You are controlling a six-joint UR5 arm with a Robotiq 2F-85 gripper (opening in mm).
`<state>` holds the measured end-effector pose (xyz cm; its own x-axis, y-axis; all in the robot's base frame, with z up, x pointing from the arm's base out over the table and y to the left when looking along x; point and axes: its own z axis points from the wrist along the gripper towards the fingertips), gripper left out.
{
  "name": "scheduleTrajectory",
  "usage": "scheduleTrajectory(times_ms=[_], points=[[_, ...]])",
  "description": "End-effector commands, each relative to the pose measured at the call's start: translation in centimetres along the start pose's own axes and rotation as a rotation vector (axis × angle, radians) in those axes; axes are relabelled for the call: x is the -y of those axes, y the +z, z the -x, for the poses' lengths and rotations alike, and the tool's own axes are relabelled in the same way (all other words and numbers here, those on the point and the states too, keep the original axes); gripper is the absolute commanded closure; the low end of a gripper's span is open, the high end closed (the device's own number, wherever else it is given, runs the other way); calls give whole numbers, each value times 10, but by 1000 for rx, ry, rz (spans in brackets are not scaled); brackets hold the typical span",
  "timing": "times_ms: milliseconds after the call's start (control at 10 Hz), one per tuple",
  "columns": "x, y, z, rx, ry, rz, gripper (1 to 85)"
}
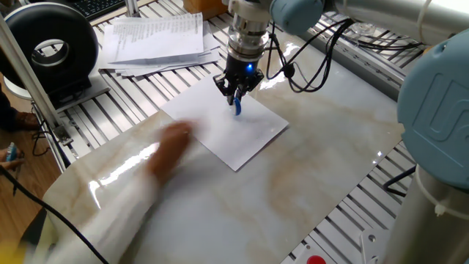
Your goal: Use the correction tape on paper
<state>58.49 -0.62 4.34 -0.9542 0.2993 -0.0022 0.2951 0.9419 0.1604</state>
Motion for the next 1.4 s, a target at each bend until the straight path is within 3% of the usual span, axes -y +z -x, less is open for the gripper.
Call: scheduleTrajectory(times_ms=[0,100,300,500,700,900,1100,1300], points=[[6,-20,-24,-108,-68,38,840],[20,-24,-41,-168,-81,-7,840],[37,-32,-68,-255,-125,-54,840],[28,-36,-91,-305,-138,-22,840],[24,-40,-103,-312,-148,-14,840],[27,-42,-121,-350,-196,-22,840],[35,-41,-141,-430,-237,-40,840],[42,-21,-133,-411,-256,-85,840]])
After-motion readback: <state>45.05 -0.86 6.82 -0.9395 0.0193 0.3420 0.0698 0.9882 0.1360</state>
